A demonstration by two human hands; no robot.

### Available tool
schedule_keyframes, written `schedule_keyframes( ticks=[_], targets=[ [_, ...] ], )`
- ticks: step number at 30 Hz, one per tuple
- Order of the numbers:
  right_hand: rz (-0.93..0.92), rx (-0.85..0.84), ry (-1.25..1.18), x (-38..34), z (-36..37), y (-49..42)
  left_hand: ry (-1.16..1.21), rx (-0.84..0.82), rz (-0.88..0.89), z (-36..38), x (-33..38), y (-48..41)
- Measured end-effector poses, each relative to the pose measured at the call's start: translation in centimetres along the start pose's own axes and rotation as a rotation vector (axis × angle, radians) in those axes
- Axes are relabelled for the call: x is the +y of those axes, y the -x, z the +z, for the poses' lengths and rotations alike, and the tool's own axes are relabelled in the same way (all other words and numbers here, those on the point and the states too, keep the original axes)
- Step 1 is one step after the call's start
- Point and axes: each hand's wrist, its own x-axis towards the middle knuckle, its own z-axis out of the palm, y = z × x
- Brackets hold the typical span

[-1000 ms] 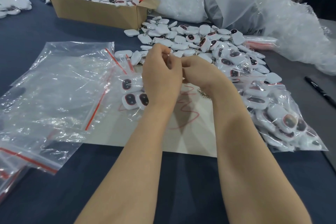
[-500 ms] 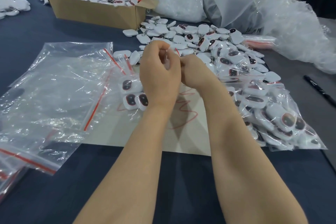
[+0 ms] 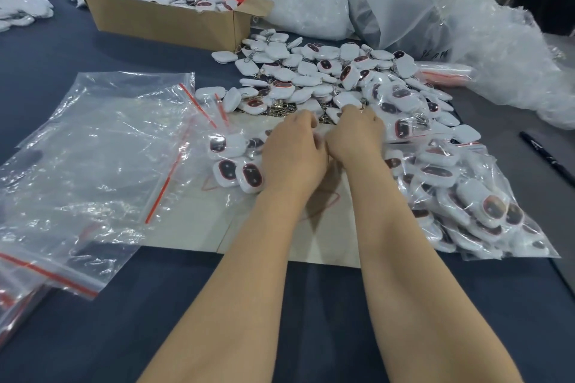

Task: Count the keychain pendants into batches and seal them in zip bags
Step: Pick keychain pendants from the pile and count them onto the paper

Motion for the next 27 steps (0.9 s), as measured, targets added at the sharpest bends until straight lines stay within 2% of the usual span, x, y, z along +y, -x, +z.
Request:
schedule_keyframes(
  ticks=[2, 4, 9, 14, 15, 17, 21, 23, 27],
  targets=[
    [-0.059, 0.030, 0.008, 0.1, 0.4, 0.1, -0.028, 0.004, 0.018, 0.0, 0.0, 0.0],
    [-0.098, 0.072, -0.112, 0.2, 0.4, 0.3, -0.032, 0.011, 0.018, 0.0, 0.0, 0.0],
    [-0.068, 0.228, -0.365, 0.4, 0.6, 0.3, -0.013, -0.001, 0.013, -0.1, 0.1, 0.0],
    [0.025, 0.416, -0.933, -0.1, 0.1, -0.2, -0.018, -0.004, 0.012, 0.0, 0.1, -0.1],
    [0.055, 0.394, -1.073, -0.3, 0.1, -0.4, -0.023, -0.005, 0.010, 0.0, 0.1, -0.1],
    [0.131, 0.247, -1.332, -0.7, 0.2, -0.7, -0.034, -0.010, 0.010, 0.1, 0.1, -0.2],
    [0.210, 0.011, -1.676, -1.2, 0.4, -0.4, -0.028, -0.004, 0.019, 0.0, 0.1, -0.2],
    [0.205, -0.054, -1.739, -1.1, 0.6, -0.1, -0.021, 0.000, 0.024, 0.0, 0.1, -0.1],
    [0.140, -0.093, -1.637, -0.7, 0.9, 0.1, -0.016, 0.004, 0.019, 0.0, 0.1, -0.1]
  ],
)
